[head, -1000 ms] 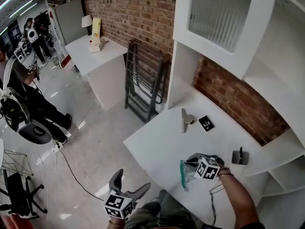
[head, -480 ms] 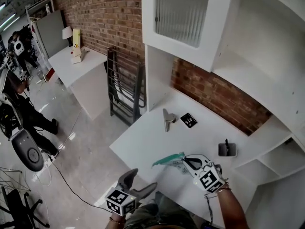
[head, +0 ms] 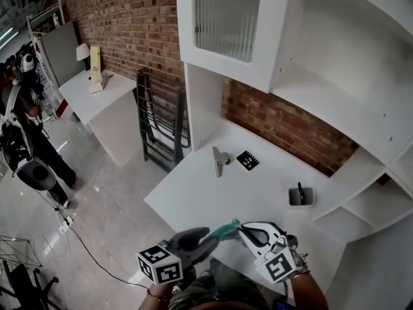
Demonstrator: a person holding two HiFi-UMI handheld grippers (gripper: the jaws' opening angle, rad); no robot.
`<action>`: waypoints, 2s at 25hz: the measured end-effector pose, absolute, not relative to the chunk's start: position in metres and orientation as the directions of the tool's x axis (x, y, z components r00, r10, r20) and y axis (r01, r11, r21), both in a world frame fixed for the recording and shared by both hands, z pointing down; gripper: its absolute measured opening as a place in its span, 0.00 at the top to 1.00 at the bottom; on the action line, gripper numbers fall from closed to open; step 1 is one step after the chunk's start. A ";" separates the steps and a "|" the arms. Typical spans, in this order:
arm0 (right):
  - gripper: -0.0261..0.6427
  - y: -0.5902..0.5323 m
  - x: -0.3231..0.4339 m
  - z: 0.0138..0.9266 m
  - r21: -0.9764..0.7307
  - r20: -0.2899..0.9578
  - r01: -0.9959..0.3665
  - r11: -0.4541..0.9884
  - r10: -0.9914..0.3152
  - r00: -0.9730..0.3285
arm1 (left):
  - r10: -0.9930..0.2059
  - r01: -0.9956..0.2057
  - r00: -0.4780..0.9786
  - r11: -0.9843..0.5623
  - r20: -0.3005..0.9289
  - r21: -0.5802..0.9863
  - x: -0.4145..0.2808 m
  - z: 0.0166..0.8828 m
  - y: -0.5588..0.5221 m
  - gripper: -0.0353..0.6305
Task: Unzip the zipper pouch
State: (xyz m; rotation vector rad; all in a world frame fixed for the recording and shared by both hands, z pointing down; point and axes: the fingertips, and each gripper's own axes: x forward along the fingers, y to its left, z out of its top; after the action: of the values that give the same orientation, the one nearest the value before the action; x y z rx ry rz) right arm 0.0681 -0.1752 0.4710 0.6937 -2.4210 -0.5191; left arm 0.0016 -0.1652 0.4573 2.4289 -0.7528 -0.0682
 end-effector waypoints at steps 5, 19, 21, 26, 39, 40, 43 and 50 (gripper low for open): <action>0.94 -0.159 0.056 0.464 0.555 0.381 -0.335 0.762 -0.590 -0.712 | -0.478 -0.435 0.872 -0.654 0.107 0.619 0.012 0.455 -0.153 0.69; 0.94 -0.130 0.037 0.474 0.698 0.466 -0.134 0.703 -0.588 -0.661 | -0.340 -0.240 0.939 -0.527 0.057 0.815 0.018 0.474 -0.149 0.69; 0.94 -0.126 0.032 0.477 0.713 0.476 -0.099 0.694 -0.584 -0.658 | -0.300 -0.257 0.949 -0.554 0.098 0.792 0.022 0.479 -0.147 0.69; 0.94 -0.122 0.028 0.485 0.727 0.502 -0.045 0.685 -0.576 -0.645 | -0.264 -0.245 0.958 -0.562 0.110 0.790 0.022 0.485 -0.147 0.69; 0.94 -0.130 0.041 0.486 0.762 0.501 -0.034 0.647 -0.622 -0.602 | -0.325 0.105 0.925 -0.279 -0.197 0.955 0.007 0.465 -0.158 0.68; 0.94 -0.129 0.041 0.485 0.765 0.500 -0.030 0.644 -0.622 -0.603 | -0.323 0.113 0.925 -0.267 -0.200 0.957 0.008 0.466 -0.158 0.68; 0.94 -0.127 0.041 0.486 0.774 0.499 -0.015 0.633 -0.624 -0.602 | -0.304 0.139 0.929 -0.243 -0.212 0.960 0.013 0.467 -0.154 0.67; 0.94 -0.125 0.044 0.482 0.797 0.488 0.007 0.604 -0.637 -0.596 | -0.344 0.225 0.901 -0.151 -0.264 0.963 0.016 0.467 -0.165 0.65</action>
State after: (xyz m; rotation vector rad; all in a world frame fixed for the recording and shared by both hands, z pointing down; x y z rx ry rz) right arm 0.0439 -0.1248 0.4821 0.4979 -2.0192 -1.0070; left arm 0.0157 -0.1646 0.4669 1.6503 -0.0929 -0.4964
